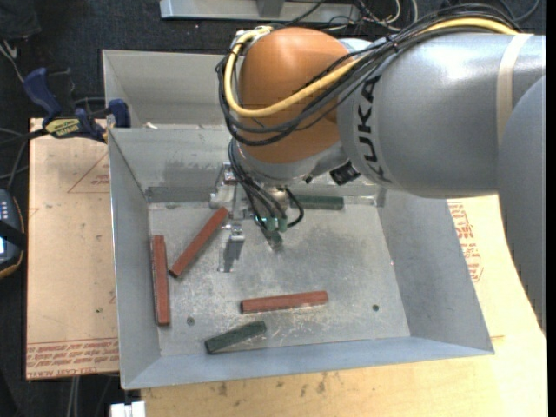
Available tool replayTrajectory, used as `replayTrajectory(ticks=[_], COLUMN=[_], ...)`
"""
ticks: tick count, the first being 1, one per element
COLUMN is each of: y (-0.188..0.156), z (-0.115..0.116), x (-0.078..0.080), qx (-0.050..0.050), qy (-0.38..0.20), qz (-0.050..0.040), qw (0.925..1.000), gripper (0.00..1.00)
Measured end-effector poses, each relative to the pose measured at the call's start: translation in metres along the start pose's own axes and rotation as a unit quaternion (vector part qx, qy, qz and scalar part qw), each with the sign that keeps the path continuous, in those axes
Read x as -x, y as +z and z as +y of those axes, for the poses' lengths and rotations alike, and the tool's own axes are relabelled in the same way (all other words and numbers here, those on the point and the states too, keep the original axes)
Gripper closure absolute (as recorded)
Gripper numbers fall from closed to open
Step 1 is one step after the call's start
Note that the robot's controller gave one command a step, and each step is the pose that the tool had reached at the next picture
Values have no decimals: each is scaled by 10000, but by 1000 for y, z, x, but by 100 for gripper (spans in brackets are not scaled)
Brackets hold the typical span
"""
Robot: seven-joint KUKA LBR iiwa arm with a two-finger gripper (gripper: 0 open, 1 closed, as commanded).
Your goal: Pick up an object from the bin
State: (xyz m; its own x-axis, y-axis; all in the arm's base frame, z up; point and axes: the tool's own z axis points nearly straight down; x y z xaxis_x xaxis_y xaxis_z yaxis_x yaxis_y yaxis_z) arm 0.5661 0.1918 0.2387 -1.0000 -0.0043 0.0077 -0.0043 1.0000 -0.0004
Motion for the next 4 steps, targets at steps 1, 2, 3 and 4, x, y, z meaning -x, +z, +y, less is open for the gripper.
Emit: replayTrajectory(ticks=[1,2,3,4], y=[-3,-9,36,106], z=[-1,-6,-37,-62], x=[1,1,-10,-41], qx=[5,5,3,1], qy=[11,-1199,-1955,-1989], qz=[-23,-51,-77,-53], qw=[10000,9928,9807,9800], gripper=[0,0,0,0])
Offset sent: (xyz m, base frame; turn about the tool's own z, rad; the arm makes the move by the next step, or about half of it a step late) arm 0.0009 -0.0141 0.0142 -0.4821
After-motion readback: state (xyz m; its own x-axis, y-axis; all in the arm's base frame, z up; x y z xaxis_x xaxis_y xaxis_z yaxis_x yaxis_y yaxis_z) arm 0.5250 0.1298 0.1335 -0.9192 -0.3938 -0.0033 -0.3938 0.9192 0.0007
